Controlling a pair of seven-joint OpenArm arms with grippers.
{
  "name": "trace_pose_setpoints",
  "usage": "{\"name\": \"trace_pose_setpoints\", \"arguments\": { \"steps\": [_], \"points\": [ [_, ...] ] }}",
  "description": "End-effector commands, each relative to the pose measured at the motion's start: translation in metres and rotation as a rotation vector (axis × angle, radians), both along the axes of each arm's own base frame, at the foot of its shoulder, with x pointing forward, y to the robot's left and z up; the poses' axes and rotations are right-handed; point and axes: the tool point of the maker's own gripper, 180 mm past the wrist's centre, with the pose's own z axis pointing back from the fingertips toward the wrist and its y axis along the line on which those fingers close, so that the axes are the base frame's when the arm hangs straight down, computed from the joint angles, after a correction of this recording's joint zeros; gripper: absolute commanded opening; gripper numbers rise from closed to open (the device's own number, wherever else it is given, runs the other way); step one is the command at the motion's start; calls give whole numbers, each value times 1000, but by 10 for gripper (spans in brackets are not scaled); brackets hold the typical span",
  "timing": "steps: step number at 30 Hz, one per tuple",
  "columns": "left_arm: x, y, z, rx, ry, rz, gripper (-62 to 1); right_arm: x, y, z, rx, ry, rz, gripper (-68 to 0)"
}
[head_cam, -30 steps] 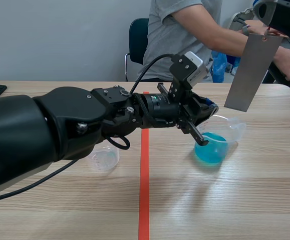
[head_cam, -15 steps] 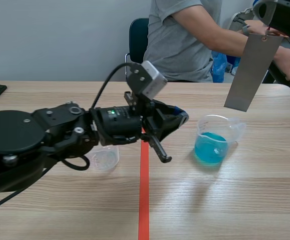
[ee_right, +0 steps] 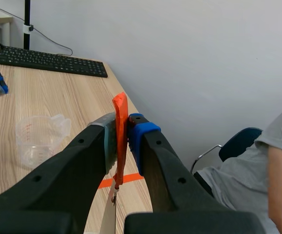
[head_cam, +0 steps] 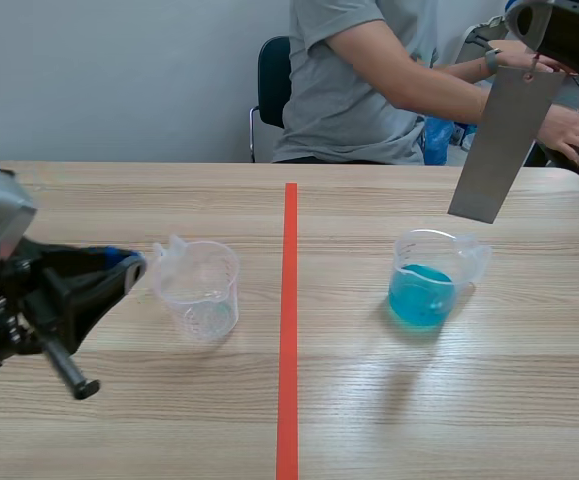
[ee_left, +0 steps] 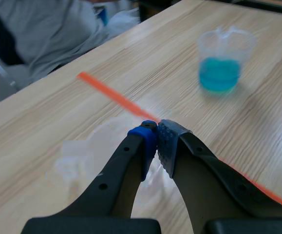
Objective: Do the redox reaction experiment.
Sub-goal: 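Lower the plate into the blue solution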
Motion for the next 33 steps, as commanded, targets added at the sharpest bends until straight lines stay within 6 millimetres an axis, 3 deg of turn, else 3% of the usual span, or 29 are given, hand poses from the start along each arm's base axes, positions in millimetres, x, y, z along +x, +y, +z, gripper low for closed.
{"name": "trace_pose_setpoints", "arguments": {
  "steps": [1,5,10,16,21,27,33],
  "points": [
    [-7,14,-8,-14,12,60,-567,2,-3,20,26,-44,3,-662],
    [-34,52,-21,17,41,183,-567,2,-3,21,27,-44,3,-662],
    [-71,73,-34,33,107,235,-567,2,-2,20,26,-42,3,-662],
    [-111,79,-55,50,224,268,-567,7,6,7,0,-14,-5,-662],
    [-132,81,-71,60,308,309,-567,9,17,-3,-10,5,0,-662],
    [-141,81,-80,39,341,362,-567,14,25,-15,-24,31,-6,-660],
    [-148,80,-88,32,378,400,-567,22,20,-26,-7,63,-41,-660]
  ]
}}
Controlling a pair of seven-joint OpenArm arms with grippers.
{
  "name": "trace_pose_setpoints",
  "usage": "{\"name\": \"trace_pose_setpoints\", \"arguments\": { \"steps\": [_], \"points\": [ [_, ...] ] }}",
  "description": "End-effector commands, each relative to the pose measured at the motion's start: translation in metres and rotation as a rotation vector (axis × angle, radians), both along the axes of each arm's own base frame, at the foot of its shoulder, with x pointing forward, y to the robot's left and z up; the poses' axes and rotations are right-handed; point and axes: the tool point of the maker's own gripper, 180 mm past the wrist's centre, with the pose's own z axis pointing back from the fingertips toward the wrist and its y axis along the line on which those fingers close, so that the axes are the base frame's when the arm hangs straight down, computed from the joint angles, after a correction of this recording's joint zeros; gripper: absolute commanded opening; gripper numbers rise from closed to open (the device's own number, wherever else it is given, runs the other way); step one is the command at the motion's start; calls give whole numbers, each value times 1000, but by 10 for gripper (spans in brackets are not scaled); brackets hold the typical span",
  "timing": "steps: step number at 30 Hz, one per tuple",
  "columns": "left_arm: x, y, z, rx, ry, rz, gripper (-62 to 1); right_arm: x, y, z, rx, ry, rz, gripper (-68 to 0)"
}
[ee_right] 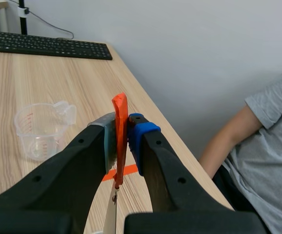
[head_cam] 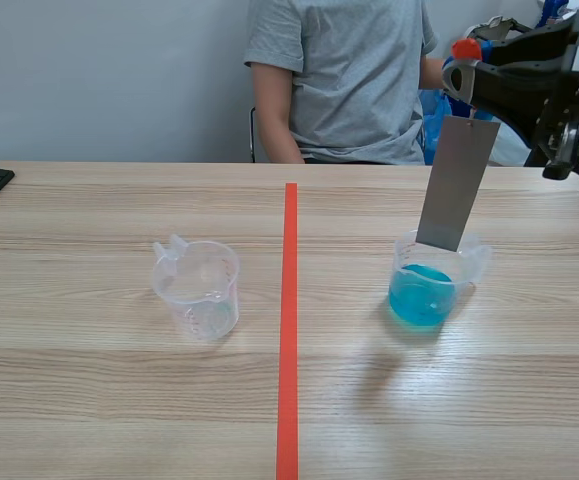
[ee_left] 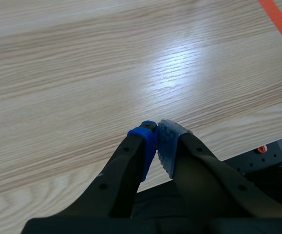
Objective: Do the redox reaction experiment.
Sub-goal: 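Lower the plate into the blue solution, then hold the plate still in the solution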
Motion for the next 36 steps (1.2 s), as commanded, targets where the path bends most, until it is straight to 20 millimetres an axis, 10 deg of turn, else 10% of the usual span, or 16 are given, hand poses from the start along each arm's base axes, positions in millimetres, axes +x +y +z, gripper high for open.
{"name": "trace_pose_setpoints", "arguments": {
  "steps": [1,36],
  "points": [
    [1,-3,2,-14,-6,10,-567,7,-6,14,28,-29,-17,-660],
    [-2,-5,-1,-22,10,28,-567,17,26,-94,-115,116,-28,-660]
  ]
}}
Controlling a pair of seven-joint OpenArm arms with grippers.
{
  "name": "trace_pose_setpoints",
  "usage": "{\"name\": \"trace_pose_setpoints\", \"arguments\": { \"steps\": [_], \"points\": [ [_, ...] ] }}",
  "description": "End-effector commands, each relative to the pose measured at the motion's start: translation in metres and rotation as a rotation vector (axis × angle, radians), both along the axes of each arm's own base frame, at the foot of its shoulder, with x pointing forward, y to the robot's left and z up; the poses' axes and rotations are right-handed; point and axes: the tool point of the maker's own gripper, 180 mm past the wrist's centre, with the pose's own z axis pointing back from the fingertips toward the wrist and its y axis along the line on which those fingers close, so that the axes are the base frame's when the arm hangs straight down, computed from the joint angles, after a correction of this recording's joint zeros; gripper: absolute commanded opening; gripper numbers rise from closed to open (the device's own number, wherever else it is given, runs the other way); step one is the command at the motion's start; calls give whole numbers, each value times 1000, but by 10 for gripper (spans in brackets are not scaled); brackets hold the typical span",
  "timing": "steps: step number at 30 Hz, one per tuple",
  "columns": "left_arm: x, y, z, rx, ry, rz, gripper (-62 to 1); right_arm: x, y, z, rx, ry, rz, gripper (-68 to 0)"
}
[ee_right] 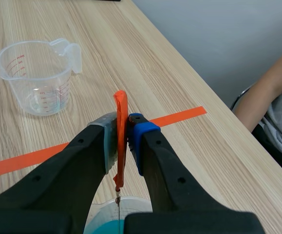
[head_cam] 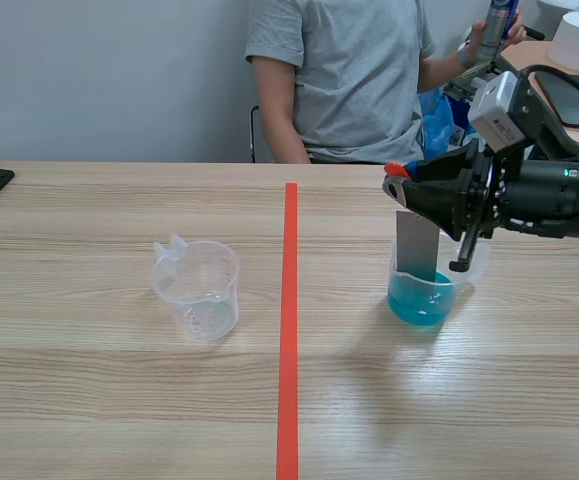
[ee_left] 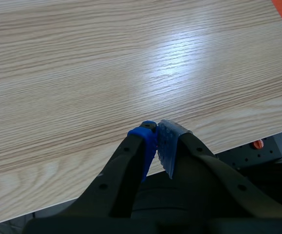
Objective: Do the redox reaction experiment.
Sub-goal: 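Hold the plate still in the solution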
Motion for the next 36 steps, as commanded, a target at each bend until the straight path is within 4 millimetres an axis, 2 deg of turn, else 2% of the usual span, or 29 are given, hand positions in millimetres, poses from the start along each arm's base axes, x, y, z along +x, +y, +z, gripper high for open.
{"name": "trace_pose_setpoints", "arguments": {
  "steps": [1,5,10,36],
  "points": [
    [4,-3,5,-13,-23,-2,-567,4,-3,10,8,-21,-3,-660],
    [4,-3,5,-13,-23,-2,-567,1,-2,-3,-27,5,-2,-660],
    [4,-3,5,-13,-23,-2,-567,-1,-3,-9,-28,21,-7,-660],
    [4,-3,5,-13,-23,-2,-567,-1,-3,-9,-29,21,-7,-660]
  ]
}}
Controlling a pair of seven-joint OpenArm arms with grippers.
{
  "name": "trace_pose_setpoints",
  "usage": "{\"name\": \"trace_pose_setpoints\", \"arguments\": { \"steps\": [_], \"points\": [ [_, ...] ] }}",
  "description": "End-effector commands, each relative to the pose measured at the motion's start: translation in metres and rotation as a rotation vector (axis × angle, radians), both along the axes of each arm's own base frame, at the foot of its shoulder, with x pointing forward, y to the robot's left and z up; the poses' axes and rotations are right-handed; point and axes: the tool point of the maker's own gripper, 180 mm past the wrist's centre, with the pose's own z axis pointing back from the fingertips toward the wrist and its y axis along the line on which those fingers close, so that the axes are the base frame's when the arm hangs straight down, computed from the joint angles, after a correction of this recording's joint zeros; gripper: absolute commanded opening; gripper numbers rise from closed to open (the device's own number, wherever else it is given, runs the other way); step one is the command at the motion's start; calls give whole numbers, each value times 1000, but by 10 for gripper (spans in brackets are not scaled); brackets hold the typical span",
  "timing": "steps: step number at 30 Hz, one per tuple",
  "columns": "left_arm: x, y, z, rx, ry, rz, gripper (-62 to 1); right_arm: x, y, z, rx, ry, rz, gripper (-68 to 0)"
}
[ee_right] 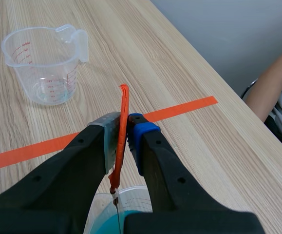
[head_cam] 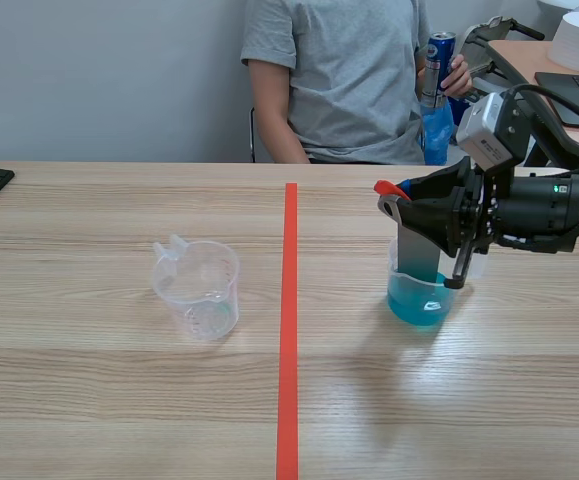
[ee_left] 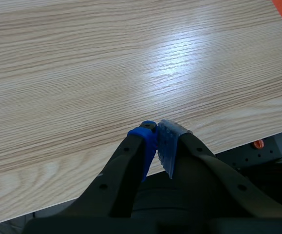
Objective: Do the redox reaction experiment.
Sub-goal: 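Hold the plate still in the solution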
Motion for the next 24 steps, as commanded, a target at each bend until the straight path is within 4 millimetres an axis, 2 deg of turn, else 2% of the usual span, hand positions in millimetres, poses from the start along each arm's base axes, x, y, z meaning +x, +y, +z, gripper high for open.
{"name": "trace_pose_setpoints", "arguments": {
  "steps": [1,17,24],
  "points": [
    [4,-3,5,-13,-23,-2,-567,5,-7,7,-2,-13,-12,-660],
    [4,-3,5,-13,-23,-2,-567,5,-21,20,22,-47,-15,-660],
    [4,-3,5,-13,-23,-2,-567,7,-34,37,56,-79,-33,-660]
  ]
}}
